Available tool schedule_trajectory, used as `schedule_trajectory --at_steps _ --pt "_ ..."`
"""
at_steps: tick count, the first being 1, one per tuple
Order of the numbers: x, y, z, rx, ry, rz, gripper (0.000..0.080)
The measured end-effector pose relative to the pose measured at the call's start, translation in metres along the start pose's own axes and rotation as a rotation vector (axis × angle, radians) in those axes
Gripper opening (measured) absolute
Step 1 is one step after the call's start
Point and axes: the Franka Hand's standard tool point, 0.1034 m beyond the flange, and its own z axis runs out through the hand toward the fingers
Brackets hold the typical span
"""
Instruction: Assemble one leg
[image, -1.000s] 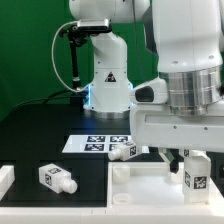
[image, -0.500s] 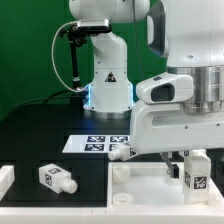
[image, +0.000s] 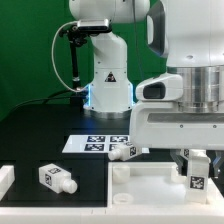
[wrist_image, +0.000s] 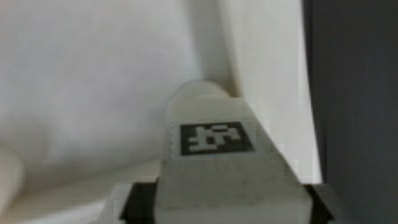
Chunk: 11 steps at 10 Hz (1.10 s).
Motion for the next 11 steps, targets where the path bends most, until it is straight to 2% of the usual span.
schedule_trajectory --at_steps 1,2,5,6,8,9,10,11 --pt "-0.0001 0.0004 0.0003 -0.001 0.001 0.101 0.0285" --pt "0.0001 0.0012 0.0007 -0.003 0.001 0.308 0.0285" --pt "0.0009 0.0046 0.0012 0.029 -0.044 0.842 0.0285" --pt "0.0002 0.0041 0.0015 0.028 -0.044 0.928 0.0285" --pt "0.0001 0.0040 0.0015 0.028 -0.044 0.983 0.0285" --pt "0.0004 0.0044 0.0013 0.030 -0.042 0.871 0.0336" --pt "0.0015 0.0055 0.0005 0.034 -0.039 0.723 0.0523" --pt "0.0035 0.0062 0.0002 0.043 -0.030 0.485 0.0523"
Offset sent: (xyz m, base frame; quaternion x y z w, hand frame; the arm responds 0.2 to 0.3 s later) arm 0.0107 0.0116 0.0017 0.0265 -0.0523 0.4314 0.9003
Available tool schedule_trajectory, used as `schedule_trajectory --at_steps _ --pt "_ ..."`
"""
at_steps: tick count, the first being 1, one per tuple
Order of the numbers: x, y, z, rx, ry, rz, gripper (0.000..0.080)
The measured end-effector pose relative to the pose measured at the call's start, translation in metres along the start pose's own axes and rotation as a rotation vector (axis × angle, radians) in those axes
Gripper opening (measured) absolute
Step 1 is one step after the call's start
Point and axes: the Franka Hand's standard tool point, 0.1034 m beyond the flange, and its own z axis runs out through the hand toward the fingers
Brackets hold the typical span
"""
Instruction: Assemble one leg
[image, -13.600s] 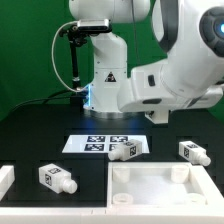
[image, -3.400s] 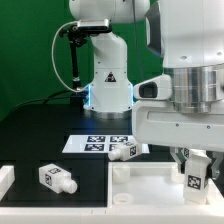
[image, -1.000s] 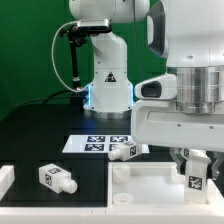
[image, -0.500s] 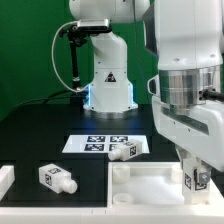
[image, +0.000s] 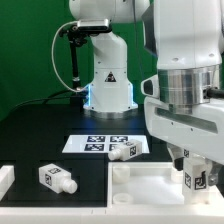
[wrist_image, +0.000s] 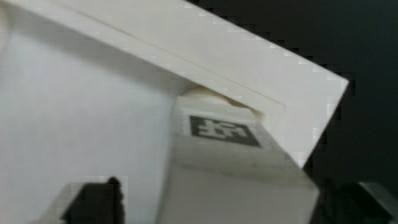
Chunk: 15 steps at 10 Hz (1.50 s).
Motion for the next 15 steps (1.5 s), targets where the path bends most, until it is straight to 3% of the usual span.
schedule_trajectory --at_steps 1,2,5,7,8,9,10,11,14,15 --pt "0.0003 0.0008 0.0007 0.005 -0.006 -0.235 0.0624" --pt "-0.0071 -0.0004 0.0018 0.003 -0.008 -0.270 0.0624" --pt "-0.0049 0.0009 0.0017 -0.003 -0.003 -0.492 0.0648" --pt "-0.0072 -0.0036 -0.0018 -0.017 0.038 -0.927 0.0649" --pt "-0.0061 -0.0026 -0.0008 -0.018 0.037 -0.904 0.0569" --pt "-0.0057 -0.0023 -0.0007 -0.019 0.037 -0.892 0.0427" --pt "-0.0056 -0.0022 -0.0006 -0.019 0.037 -0.892 0.0427" --pt "-0.0056 -0.0021 -0.0005 -0.020 0.037 -0.891 0.0283" --pt "-0.0050 -0.0018 -0.0005 -0.015 0.038 -0.702 0.0284" --pt "-0.0049 -0.0012 -0.0005 -0.010 0.048 -0.519 0.0284"
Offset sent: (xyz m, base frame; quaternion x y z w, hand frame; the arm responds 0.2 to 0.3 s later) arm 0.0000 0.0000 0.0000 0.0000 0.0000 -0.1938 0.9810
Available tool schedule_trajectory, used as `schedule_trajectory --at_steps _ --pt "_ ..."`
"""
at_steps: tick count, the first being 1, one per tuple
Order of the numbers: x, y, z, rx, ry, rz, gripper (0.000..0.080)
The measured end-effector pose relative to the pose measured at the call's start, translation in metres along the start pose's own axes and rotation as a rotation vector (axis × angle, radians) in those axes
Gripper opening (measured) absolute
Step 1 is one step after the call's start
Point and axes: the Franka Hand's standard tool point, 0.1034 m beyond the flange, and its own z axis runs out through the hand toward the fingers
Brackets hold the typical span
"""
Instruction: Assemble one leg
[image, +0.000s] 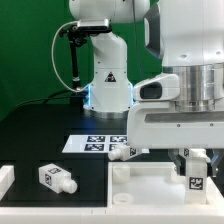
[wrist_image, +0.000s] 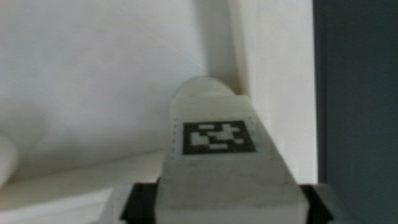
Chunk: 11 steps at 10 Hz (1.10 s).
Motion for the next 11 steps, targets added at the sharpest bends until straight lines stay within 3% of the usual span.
schedule_trajectory --at_steps 1,3,8,10,11 --pt "-0.0003 0.0000 0.0001 -0.012 0.004 0.197 0.0284" --pt "0.0008 0.0006 0.0002 -0.009 -0.022 0.569 0.0284" --pt "0.0004 0.0011 0.0001 -0.013 -0.026 0.888 0.0284" --pt "-0.0016 0.0010 -0.0003 -0.018 -0.025 1.189 0.0285" --pt "-0.0007 0.0001 0.0007 0.007 -0.036 1.372 0.0285"
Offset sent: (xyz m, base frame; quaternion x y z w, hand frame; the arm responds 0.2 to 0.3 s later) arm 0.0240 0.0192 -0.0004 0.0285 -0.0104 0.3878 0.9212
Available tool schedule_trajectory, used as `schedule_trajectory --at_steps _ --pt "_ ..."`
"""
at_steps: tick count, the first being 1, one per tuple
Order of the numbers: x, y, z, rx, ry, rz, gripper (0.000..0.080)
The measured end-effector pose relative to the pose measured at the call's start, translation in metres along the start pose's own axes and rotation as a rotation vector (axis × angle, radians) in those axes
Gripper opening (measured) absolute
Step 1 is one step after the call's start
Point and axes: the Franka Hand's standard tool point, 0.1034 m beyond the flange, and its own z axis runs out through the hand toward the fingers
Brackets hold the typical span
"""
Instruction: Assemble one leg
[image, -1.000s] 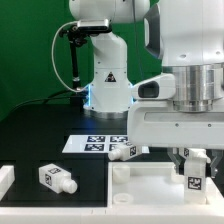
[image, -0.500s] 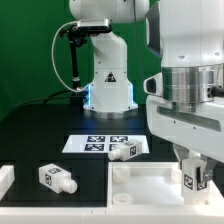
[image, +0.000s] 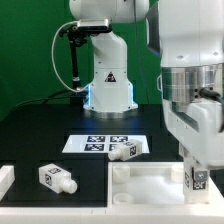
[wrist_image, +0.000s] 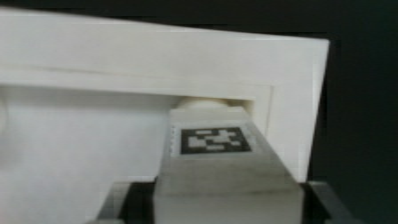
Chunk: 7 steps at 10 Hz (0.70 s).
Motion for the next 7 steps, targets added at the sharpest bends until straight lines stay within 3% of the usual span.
schedule_trajectory --at_steps 1,5,6,7 --pt "0.000 0.001 0.000 0.017 -0.029 0.151 0.0285" --pt "0.001 0.001 0.000 0.022 -0.021 0.217 0.0285" --pt "0.000 0.000 -0.001 0.024 -0.023 0.202 0.0518" --pt "-0.004 -0.004 -0.012 0.038 -0.034 0.170 0.0518"
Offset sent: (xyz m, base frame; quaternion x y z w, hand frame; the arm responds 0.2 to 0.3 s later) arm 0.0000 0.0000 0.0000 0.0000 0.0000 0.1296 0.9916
